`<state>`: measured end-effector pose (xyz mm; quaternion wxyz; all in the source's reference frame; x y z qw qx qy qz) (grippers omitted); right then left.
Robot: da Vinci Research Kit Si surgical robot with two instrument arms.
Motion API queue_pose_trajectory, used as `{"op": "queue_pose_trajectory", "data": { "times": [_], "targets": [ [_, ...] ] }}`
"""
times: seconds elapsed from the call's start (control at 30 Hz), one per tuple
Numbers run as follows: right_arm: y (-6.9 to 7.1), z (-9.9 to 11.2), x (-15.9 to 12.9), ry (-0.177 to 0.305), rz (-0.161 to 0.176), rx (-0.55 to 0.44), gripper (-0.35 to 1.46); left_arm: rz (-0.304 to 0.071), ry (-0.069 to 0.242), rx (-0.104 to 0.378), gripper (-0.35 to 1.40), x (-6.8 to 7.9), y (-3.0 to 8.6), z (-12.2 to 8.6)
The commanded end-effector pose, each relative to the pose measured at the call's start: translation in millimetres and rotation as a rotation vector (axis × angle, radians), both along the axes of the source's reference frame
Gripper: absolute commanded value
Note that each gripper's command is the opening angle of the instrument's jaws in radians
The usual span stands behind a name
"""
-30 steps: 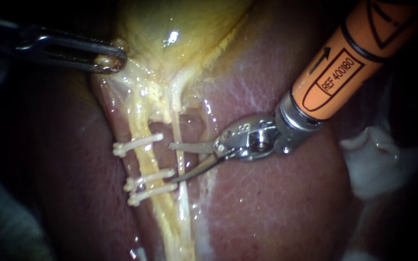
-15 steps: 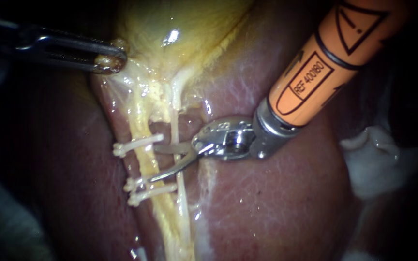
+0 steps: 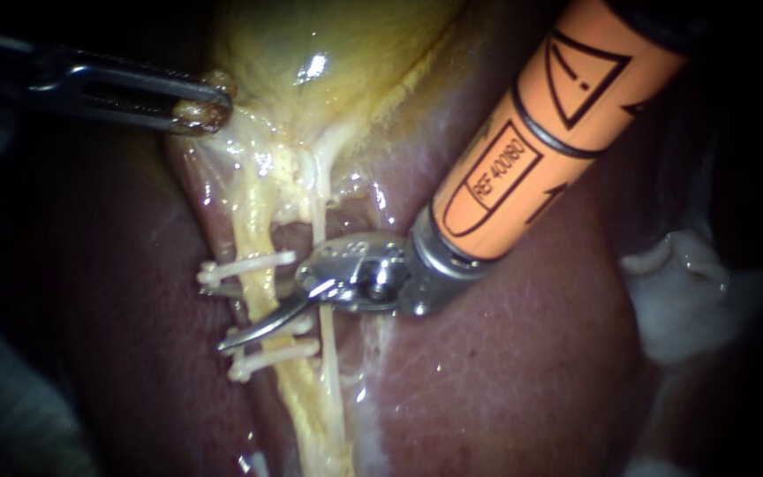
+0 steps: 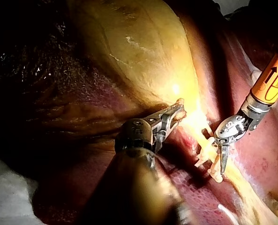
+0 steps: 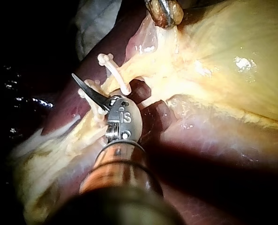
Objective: Go to the cutting position left tube
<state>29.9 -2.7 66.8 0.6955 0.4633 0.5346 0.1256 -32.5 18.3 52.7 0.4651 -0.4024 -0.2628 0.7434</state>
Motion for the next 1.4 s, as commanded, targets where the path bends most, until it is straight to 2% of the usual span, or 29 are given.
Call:
{"op": "queue_pose_trajectory", "data": {
  "times": [0.03,0.27,0.47,0.57,0.83,1.17,1.23,1.3,1.33,1.4],
  "targets": [
    [-0.1,0.1,0.2,-0.001,0.005,0.0,1.31,0.0,0.0,0.0,-0.35,0.0,0.0,0.0],
    [-0.4,0.6,0.9,0.003,0.02,0.025,1.31,-0.001,0.0,0.0,-0.35,-0.1,0.0,0.0],
    [-0.4,0.4,1.0,0.025,0.04,0.056,1.31,-0.001,0.001,0.0,-0.35,-0.1,0.0,0.0],
    [-0.4,-0.5,0.9,0.04,0.044,0.065,1.31,-0.001,0.0,0.0,-0.35,-0.1,0.0,0.0],
    [0.2,-4.5,0.5,0.079,0.046,0.098,1.31,0.0,0.0,0.0,-0.35,-0.1,0.0,0.0],
    [-0.3,-6.9,1.0,0.113,0.031,0.134,1.23,0.0,0.0,0.0,-0.35,0.0,0.0,0.1],
    [-0.2,-7.2,1.1,0.111,0.037,0.134,1.1,0.0,0.0,0.0,-0.35,0.0,0.0,0.1],
    [0.1,-7.4,1.0,0.104,0.051,0.134,0.79,0.0,0.0,0.0,-0.35,0.0,0.0,0.1],
    [0.3,-7.5,0.9,0.1,0.059,0.133,0.54,0.0,0.0,0.0,-0.35,0.0,0.0,0.1],
    [0.5,-7.7,0.8,0.095,0.071,0.133,-0.15,0.0,0.0,0.0,-0.35,-0.1,0.0,0.1]
  ]
}}
